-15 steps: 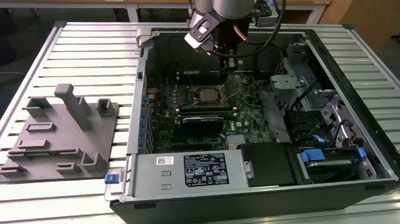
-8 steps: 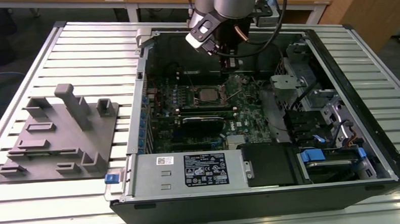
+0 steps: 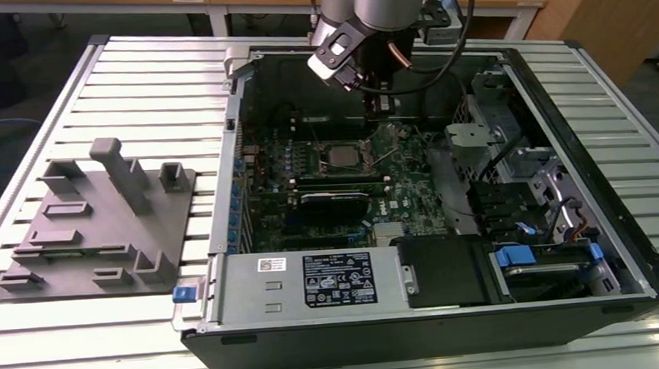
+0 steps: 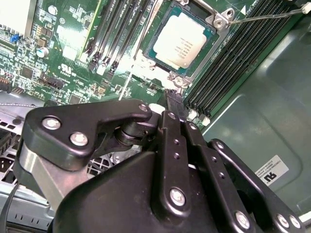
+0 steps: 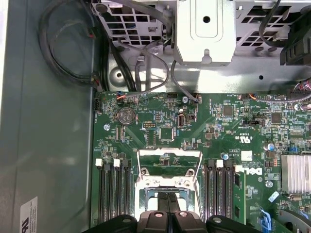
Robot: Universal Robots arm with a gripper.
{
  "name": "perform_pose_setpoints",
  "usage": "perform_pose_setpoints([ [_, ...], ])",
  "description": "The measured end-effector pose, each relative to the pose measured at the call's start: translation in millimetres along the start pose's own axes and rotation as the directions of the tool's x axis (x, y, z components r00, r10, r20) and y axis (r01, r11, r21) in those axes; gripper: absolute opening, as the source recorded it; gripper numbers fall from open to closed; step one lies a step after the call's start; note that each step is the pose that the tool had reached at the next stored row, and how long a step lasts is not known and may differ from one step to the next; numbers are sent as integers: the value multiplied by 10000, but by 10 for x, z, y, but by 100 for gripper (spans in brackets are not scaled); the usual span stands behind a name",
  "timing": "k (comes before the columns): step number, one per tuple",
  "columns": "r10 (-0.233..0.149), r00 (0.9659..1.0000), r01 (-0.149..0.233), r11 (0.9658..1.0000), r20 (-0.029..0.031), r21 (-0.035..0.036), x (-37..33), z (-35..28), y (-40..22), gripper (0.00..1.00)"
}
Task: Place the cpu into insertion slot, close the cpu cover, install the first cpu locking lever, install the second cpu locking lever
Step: 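Close the cpu cover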
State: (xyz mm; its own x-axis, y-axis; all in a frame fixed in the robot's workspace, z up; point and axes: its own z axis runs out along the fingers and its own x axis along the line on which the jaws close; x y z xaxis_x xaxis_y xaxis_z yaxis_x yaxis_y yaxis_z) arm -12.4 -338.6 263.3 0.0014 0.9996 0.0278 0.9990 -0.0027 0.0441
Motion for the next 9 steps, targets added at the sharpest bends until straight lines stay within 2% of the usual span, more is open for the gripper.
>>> perform_pose_setpoints([
  [9, -1, 10000, 1, 10000, 1, 0, 0, 1, 15, 11],
])
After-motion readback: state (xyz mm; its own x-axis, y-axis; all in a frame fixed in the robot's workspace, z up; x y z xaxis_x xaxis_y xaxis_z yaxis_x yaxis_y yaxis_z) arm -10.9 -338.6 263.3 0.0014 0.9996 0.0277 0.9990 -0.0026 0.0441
